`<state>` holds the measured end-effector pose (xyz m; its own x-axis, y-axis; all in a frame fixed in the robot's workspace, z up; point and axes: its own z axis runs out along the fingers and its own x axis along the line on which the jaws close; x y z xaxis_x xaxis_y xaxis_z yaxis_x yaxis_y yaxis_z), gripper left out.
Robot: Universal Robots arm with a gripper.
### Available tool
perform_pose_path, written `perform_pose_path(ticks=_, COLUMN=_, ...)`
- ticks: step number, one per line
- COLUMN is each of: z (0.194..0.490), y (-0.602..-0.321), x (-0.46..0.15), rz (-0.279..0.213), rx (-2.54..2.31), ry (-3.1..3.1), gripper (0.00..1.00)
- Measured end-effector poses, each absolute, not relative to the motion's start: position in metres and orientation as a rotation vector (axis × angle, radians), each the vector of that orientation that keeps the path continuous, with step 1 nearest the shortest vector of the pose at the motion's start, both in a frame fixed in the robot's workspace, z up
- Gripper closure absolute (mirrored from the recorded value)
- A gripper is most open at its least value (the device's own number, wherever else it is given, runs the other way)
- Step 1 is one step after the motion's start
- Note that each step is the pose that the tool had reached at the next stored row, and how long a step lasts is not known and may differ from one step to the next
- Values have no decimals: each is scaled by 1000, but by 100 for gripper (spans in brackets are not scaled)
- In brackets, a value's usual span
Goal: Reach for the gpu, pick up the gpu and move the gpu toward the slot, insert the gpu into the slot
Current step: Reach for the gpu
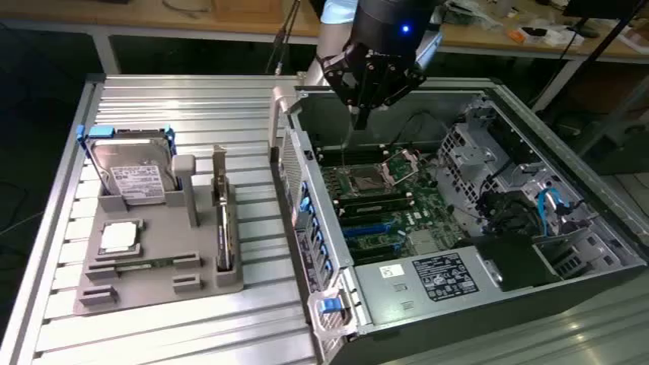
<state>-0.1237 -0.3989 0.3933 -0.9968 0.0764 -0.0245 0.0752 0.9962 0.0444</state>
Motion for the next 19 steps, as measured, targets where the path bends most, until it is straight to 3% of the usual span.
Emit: perform_pose_path(ticks=19, z=391, y=-399, x=-199, rz=68, rx=118, ry=3113, gripper=89)
